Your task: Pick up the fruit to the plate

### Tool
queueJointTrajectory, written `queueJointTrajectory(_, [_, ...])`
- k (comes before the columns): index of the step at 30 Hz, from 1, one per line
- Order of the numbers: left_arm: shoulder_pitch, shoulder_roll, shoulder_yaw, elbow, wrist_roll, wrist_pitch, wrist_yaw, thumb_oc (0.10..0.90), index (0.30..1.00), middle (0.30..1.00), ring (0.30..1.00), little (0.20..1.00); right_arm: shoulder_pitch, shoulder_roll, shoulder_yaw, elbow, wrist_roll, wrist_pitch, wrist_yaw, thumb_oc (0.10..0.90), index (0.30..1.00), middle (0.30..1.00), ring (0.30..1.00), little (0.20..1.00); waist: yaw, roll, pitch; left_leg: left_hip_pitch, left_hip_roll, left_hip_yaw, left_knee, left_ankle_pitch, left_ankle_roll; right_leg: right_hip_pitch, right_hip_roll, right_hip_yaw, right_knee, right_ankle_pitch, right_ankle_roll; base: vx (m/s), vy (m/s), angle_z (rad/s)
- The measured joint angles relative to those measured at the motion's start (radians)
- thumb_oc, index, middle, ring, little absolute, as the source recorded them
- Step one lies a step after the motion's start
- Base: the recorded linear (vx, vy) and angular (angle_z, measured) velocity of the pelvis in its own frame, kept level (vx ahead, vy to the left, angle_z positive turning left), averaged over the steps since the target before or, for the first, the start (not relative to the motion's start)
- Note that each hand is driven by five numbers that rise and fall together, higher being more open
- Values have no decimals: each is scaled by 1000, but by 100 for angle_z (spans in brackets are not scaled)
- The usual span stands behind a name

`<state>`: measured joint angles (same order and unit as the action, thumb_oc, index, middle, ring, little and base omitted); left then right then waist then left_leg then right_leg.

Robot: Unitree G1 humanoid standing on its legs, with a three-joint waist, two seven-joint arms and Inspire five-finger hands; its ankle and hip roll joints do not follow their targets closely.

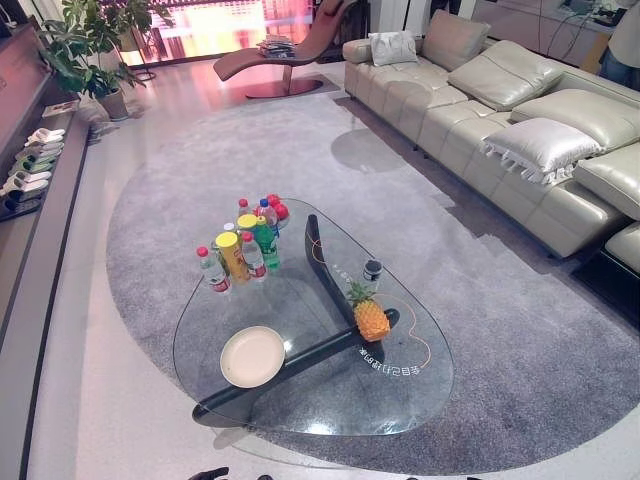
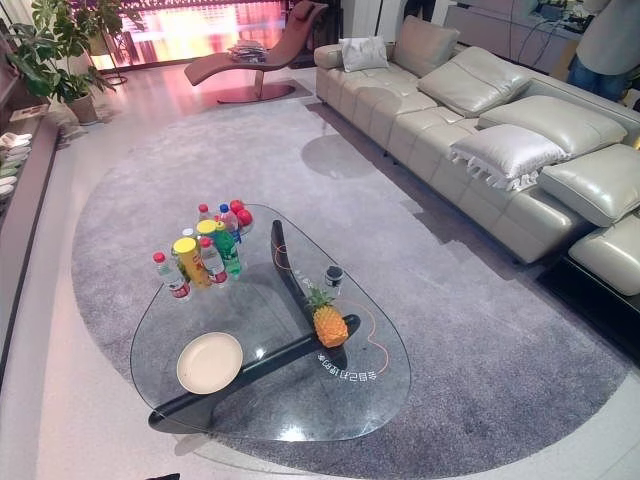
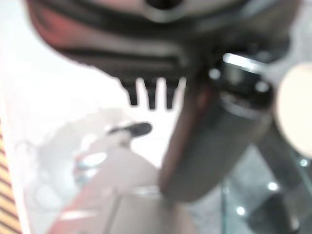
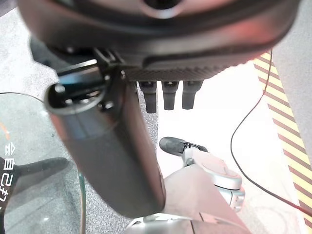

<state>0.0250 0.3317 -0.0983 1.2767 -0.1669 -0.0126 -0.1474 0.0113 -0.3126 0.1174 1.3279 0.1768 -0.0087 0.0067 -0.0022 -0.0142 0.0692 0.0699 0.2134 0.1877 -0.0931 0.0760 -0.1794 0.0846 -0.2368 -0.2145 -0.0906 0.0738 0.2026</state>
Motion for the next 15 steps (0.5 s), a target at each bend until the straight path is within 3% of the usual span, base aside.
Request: queueJointTrajectory(15, [-2,6,-3,0,-11,0,0,800,900,900,900,900,2,3,1,0,0,0,0,800,900,900,900,900,-1,-4,5,-7,4,1,0,0,0,-14,1,1,-1,-1,-3,0,0,0])
